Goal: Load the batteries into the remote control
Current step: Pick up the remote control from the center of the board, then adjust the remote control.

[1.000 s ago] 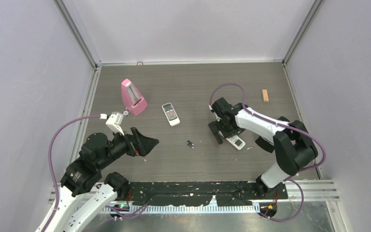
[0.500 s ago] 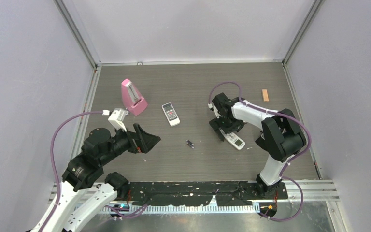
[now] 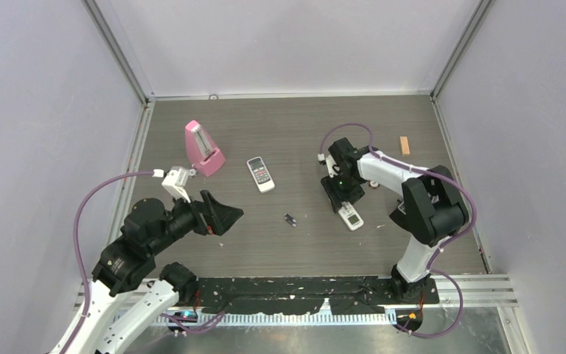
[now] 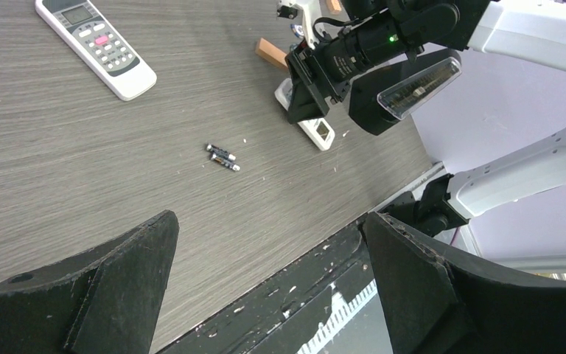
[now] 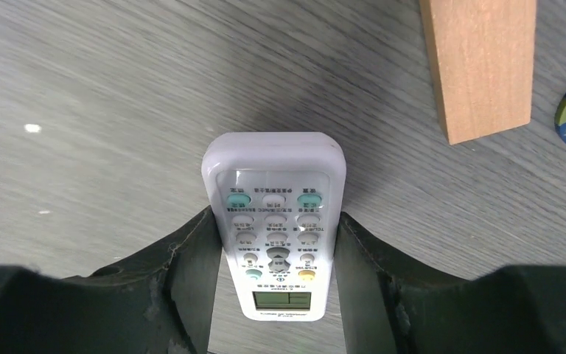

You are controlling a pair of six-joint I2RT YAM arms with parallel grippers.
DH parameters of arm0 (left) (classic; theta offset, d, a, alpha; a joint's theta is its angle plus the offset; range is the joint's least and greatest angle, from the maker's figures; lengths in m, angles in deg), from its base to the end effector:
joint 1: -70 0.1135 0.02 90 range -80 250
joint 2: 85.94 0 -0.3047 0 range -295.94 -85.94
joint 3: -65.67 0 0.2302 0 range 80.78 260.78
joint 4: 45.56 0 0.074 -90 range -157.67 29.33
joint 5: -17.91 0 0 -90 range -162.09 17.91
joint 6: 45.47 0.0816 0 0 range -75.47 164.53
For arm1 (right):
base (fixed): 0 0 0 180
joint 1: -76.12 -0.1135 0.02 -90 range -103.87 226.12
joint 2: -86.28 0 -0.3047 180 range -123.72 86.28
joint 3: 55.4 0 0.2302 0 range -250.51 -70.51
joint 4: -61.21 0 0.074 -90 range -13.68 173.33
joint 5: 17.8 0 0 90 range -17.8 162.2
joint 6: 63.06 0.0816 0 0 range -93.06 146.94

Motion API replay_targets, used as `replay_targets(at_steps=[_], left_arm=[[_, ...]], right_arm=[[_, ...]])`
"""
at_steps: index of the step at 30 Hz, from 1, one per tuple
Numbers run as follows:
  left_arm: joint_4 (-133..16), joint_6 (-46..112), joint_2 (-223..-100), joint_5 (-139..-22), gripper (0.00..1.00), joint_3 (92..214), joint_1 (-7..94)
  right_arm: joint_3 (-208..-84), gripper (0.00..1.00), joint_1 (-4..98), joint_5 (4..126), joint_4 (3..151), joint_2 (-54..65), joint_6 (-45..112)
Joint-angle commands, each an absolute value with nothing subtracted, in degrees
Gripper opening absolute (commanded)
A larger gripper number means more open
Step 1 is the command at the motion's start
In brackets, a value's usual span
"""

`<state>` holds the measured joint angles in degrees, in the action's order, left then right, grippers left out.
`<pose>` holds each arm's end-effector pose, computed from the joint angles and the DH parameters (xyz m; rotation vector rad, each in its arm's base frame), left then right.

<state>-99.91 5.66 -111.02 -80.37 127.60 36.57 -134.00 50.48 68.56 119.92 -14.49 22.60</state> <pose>0.0568 -0.0516 0.3342 0.0111 1.9989 -0.9800 0.2815 0.1409 0.1725 -0.7817 2.8900 0.1376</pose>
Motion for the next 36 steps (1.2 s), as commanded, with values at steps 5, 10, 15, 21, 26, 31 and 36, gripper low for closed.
replay_targets(at_steps=[5, 10, 15, 21, 26, 31, 36], left_arm=[[-93.59, 3.01, -107.79, -83.77, 0.99, 125.75, 36.46], [-87.63, 1.45, -107.95, -88.11, 0.99, 123.23, 36.5], [-74.58, -0.96, -110.22, -96.66, 0.99, 120.57, 36.43], [-63.27, -25.12, -116.38, -99.15, 0.96, 119.88, 36.44], [-44.61, -50.84, -114.94, -97.17, 0.97, 111.56, 36.41], [-45.87, -57.57, -111.5, -91.96, 0.98, 110.32, 35.28], [-45.9, -59.32, -110.69, -91.12, 0.99, 111.92, 34.65]], right_arm=[[-127.53, 0.32, 49.59, 46.69, 100.53, 6.99, 37.51], [-119.63, 0.33, 48.65, 35.39, 69.76, 22.24, 56.07], [-116.35, 0.33, 44.42, 33.18, 45.88, 27.92, 74.21], [-119.5, 0.34, 32.01, 37.3, 30.44, 28.33, 73.05], [-120.02, 0.36, 27.96, 37.1, 19.35, 26.24, 71.22], [-122.25, 0.36, 26.11, 37.39, 13.13, 23.17, 71.38], [-124.27, 0.36, 25.66, 37.47, 8.51, 19.81, 71.74]])
